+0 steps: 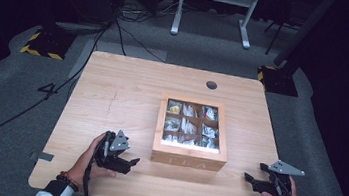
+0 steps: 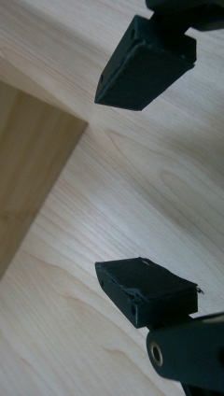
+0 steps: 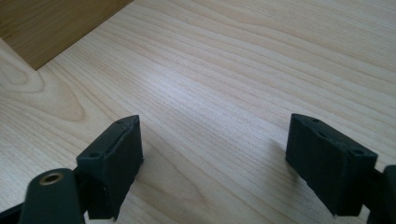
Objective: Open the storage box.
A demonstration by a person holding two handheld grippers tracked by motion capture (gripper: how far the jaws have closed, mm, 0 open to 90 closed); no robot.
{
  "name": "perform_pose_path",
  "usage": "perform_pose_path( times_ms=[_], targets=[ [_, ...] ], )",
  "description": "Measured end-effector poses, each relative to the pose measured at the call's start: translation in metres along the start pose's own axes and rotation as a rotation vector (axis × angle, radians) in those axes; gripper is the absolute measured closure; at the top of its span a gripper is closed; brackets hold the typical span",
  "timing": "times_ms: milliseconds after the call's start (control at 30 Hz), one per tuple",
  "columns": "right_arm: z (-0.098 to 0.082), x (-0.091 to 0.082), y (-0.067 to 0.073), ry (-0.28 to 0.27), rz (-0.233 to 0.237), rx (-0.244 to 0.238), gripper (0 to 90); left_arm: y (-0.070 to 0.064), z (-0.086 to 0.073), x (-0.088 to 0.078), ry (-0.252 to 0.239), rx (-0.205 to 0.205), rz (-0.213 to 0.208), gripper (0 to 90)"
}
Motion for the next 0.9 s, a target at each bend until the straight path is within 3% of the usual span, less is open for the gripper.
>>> perform_pose_path(
  times_ms=[200, 300, 567, 900],
  targets=[
    [0.0, 0.0, 0.0, 0.0, 0.0, 0.0, 18.6, -0.006, 0.012, -0.002, -0.023, 0.004, -0.015, 17.0],
    [0.0, 0.0, 0.0, 0.0, 0.0, 0.0, 18.6, -0.007, 0.021, -0.005, -0.047, -0.016, -0.037, 17.0],
    [0.0, 0.0, 0.0, 0.0, 0.0, 0.0, 18.6, -0.009, 0.036, -0.006, -0.088, -0.027, -0.038, 16.8],
    [0.0, 0.0, 0.0, 0.0, 0.0, 0.0, 18.6, -0.013, 0.045, 0.0, -0.08, -0.019, -0.033, 16.8]
  ],
)
Point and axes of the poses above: each handheld gripper's, and its own axes: x roughly forward along the jaws, z roughly out of its top, y roughly to its left, the point moved 9 cm from there along x, roughly forward along the jaws, and after that the axes turned 2 degrees about z, right-handed, at the moved point
